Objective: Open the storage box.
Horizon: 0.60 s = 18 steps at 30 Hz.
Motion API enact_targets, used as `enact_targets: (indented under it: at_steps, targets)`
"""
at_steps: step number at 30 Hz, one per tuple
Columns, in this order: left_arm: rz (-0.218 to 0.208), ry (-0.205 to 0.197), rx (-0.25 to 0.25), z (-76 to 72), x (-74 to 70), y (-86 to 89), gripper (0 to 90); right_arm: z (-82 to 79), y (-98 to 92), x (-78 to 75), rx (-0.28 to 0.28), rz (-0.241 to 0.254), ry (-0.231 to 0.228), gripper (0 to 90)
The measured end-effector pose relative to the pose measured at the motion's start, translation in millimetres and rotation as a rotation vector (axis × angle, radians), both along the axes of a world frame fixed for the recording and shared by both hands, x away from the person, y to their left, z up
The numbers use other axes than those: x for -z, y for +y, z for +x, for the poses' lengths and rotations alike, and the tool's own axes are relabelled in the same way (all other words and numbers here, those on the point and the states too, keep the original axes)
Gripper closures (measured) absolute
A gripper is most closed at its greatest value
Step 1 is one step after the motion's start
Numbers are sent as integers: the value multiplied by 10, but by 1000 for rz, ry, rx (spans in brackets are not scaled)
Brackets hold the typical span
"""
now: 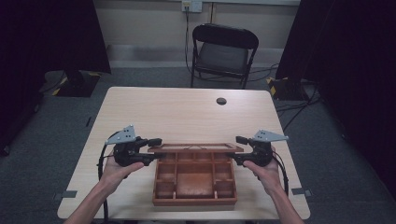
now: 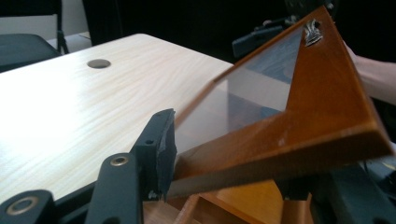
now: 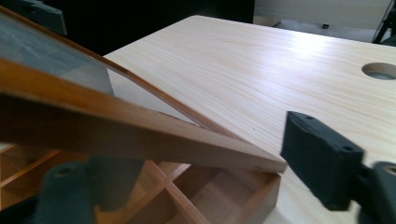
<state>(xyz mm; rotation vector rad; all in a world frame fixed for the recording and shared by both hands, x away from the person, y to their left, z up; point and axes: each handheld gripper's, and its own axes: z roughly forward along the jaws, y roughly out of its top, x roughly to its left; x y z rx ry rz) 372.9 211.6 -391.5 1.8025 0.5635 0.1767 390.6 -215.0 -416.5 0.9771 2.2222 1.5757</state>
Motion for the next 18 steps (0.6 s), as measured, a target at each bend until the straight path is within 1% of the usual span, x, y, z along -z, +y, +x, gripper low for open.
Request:
enact_targets:
  at_steps: [1, 2, 3, 4, 5, 6, 7, 8, 10, 13, 14, 17, 18]
  targets:
    - [3, 0, -10, 21, 7, 18, 467, 23, 17, -3, -14, 7, 3, 281]
    - [1, 10, -21, 38, 18, 33, 466, 42, 29, -2, -22, 12, 5, 294]
    - [1, 14, -27, 57, 31, 52, 466, 62, 43, 0, -23, 15, 9, 300]
    - [3, 14, -31, 79, 43, 74, 466, 80, 55, 6, -29, 18, 12, 325]
    - [-3, 19, -34, 95, 55, 90, 466, 107, 82, 20, -47, 24, 18, 373]
    - [-11, 32, -42, 115, 79, 100, 468, 115, 96, 23, -46, 21, 17, 375]
    - [-11, 32, -42, 115, 79, 100, 473, 115, 96, 23, -46, 21, 17, 375]
    - [4, 30, -40, 129, 86, 108, 473, 126, 102, 20, -51, 18, 18, 377]
    - [13, 28, -49, 156, 104, 101, 490, 152, 101, 12, -56, 22, 22, 385]
    - [3, 28, -62, 211, 124, 94, 502, 185, 105, -6, -55, 29, 23, 400]
    - [-7, 33, -75, 248, 137, 88, 506, 214, 107, -13, -49, 37, 20, 408]
    - [-9, 35, -78, 282, 155, 92, 504, 244, 106, -15, -45, 48, 21, 415]
    - [-16, 40, -84, 295, 170, 88, 504, 258, 105, -14, -47, 56, 24, 416]
